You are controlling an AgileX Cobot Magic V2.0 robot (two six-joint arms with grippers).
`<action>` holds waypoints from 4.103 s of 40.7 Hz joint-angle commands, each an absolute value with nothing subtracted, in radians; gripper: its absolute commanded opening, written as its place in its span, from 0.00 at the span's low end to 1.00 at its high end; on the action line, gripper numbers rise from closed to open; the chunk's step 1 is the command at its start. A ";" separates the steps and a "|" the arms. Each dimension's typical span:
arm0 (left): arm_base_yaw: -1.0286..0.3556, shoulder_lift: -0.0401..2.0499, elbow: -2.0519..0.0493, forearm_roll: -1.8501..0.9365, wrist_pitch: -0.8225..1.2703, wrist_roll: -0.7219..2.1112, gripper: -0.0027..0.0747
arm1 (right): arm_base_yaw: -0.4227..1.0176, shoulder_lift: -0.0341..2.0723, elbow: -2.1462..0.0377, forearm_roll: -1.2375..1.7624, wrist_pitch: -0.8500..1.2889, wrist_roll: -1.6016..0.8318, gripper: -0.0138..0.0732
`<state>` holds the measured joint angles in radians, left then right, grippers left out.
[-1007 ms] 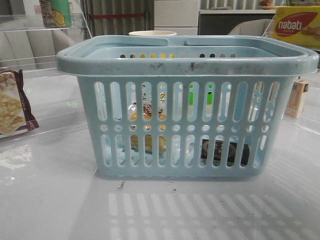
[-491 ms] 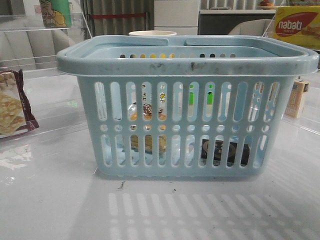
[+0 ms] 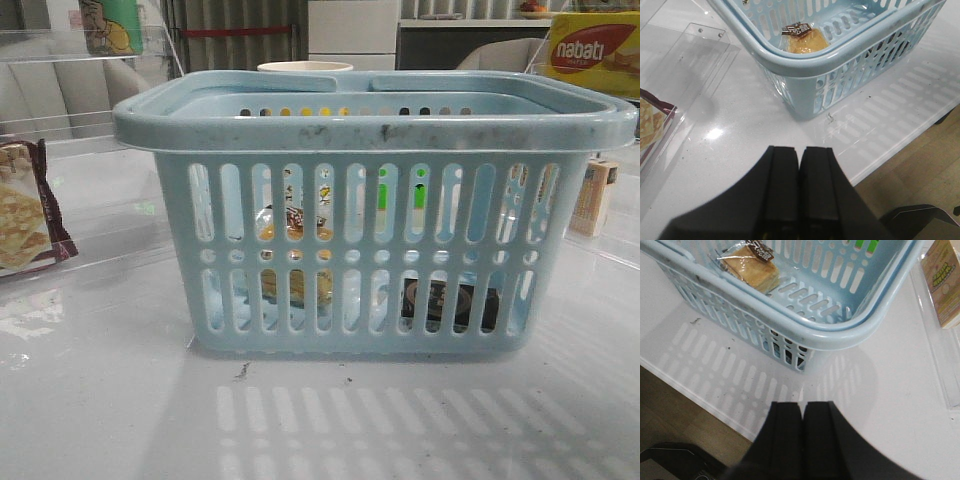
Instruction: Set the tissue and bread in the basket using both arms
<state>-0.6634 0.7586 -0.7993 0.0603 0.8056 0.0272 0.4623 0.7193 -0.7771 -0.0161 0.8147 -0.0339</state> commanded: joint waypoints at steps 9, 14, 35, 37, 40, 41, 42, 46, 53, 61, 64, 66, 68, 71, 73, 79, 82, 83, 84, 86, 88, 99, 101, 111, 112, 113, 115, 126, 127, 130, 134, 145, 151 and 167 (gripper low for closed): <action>-0.530 0.639 -0.763 0.083 0.637 0.025 0.15 | 0.463 0.714 -0.802 -0.026 0.757 -0.045 0.22; -0.422 0.529 -0.632 0.079 0.463 0.025 0.15 | 0.463 0.714 -0.802 -0.026 0.757 -0.045 0.22; -0.104 0.048 -0.101 0.000 0.072 0.025 0.15 | 0.463 0.714 -0.802 -0.026 0.757 -0.045 0.22; -0.091 0.023 -0.069 0.000 0.049 0.025 0.15 | 0.463 0.714 -0.802 -0.026 0.757 -0.045 0.22; -0.075 -0.006 -0.030 0.000 0.007 0.025 0.15 | 0.463 0.714 -0.802 -0.026 0.757 -0.045 0.22; -0.073 -0.013 -0.019 0.000 0.000 0.025 0.15 | 0.463 0.714 -0.802 -0.026 0.757 -0.045 0.22; -0.069 -0.021 -0.006 0.000 -0.021 0.025 0.15 | 0.463 0.714 -0.802 -0.026 0.757 -0.045 0.22; -0.051 -0.026 0.005 0.000 -0.039 0.025 0.15 | 0.463 0.714 -0.802 -0.026 0.759 -0.045 0.22; -0.051 -0.026 0.007 0.000 -0.062 0.025 0.15 | 0.463 0.714 -0.802 -0.026 0.757 -0.045 0.22; -0.051 -0.024 0.007 0.000 -0.062 0.025 0.15 | 0.463 0.714 -0.802 -0.026 0.758 -0.045 0.22; -0.051 -0.024 0.007 0.000 -0.062 0.025 0.15 | 0.463 0.714 -0.802 -0.026 0.758 -0.045 0.22; -0.051 -0.024 0.007 0.000 -0.062 0.025 0.15 | 0.463 0.714 -0.802 -0.026 0.758 -0.045 0.22; -0.051 -0.024 0.007 0.000 -0.062 0.025 0.15 | 0.463 0.714 -0.802 -0.026 0.758 -0.045 0.22; -0.051 -0.024 0.007 0.000 -0.062 0.025 0.15 | 0.463 0.714 -0.802 -0.026 0.758 -0.045 0.22; -0.051 -0.024 0.007 0.000 -0.062 0.025 0.15 | 0.463 0.714 -0.802 -0.026 0.758 -0.045 0.22; -0.051 -0.024 0.007 0.000 -0.062 0.025 0.15 | 0.463 0.714 -0.802 -0.026 0.758 -0.045 0.22; -0.051 -0.024 0.007 0.000 -0.062 0.025 0.15 | 0.463 0.714 -0.802 -0.026 0.758 -0.045 0.22; -0.051 -0.024 0.007 0.000 -0.062 0.025 0.15 | 0.463 0.714 -0.802 -0.026 0.758 -0.045 0.22; -0.051 -0.024 0.007 0.000 -0.062 0.025 0.15 | 0.463 0.714 -0.802 -0.026 0.758 -0.045 0.22; -0.051 -0.024 0.007 0.000 -0.062 0.025 0.15 | 0.463 0.714 -0.802 -0.026 0.758 -0.045 0.22; -0.051 -0.024 0.007 0.000 -0.062 0.025 0.15 | 0.463 0.714 -0.802 -0.026 0.758 -0.045 0.22; -0.051 -0.024 0.007 0.000 -0.062 0.025 0.15 | 0.336 0.586 -0.671 -0.083 0.651 -0.048 0.22; -0.051 -0.024 0.007 0.000 -0.062 0.025 0.15 | 0.280 0.523 -0.615 -0.088 0.590 -0.048 0.22; -0.051 -0.024 0.007 0.000 -0.062 0.025 0.15 | 0.077 0.214 -0.305 -0.088 0.286 -0.048 0.22; -0.051 -0.024 0.007 0.000 -0.062 0.025 0.15 | 0.066 0.191 -0.279 -0.087 0.258 -0.048 0.22; -0.051 -0.024 0.007 0.000 -0.062 0.025 0.15 | 0.051 0.162 -0.244 -0.087 0.236 -0.048 0.22; -0.051 -0.024 0.007 0.000 -0.062 0.025 0.15 | 0.028 0.116 -0.186 -0.084 0.182 -0.048 0.22; -0.051 -0.024 0.007 0.000 -0.062 0.025 0.15 | -0.006 -0.031 0.031 -0.062 -0.010 -0.048 0.22; -0.051 -0.024 0.007 0.000 -0.062 0.025 0.15 | -0.006 -0.030 0.027 -0.056 -0.012 -0.048 0.22; -0.051 -0.024 0.007 0.000 -0.062 0.025 0.15 | -0.007 -0.028 0.030 -0.046 -0.018 -0.048 0.22; -0.051 -0.024 0.007 0.000 -0.062 0.025 0.15 | -0.007 -0.028 0.030 -0.042 -0.024 -0.048 0.22; -0.051 -0.024 0.007 0.000 -0.062 0.025 0.15 | -0.024 -0.028 0.030 -0.042 -0.017 -0.048 0.22; -0.051 -0.024 0.007 0.000 -0.062 0.025 0.15 | -0.027 -0.028 0.030 -0.042 -0.017 -0.048 0.22; -0.051 -0.024 0.007 0.000 -0.062 0.025 0.15 | -0.026 -0.028 0.030 -0.042 -0.009 -0.048 0.22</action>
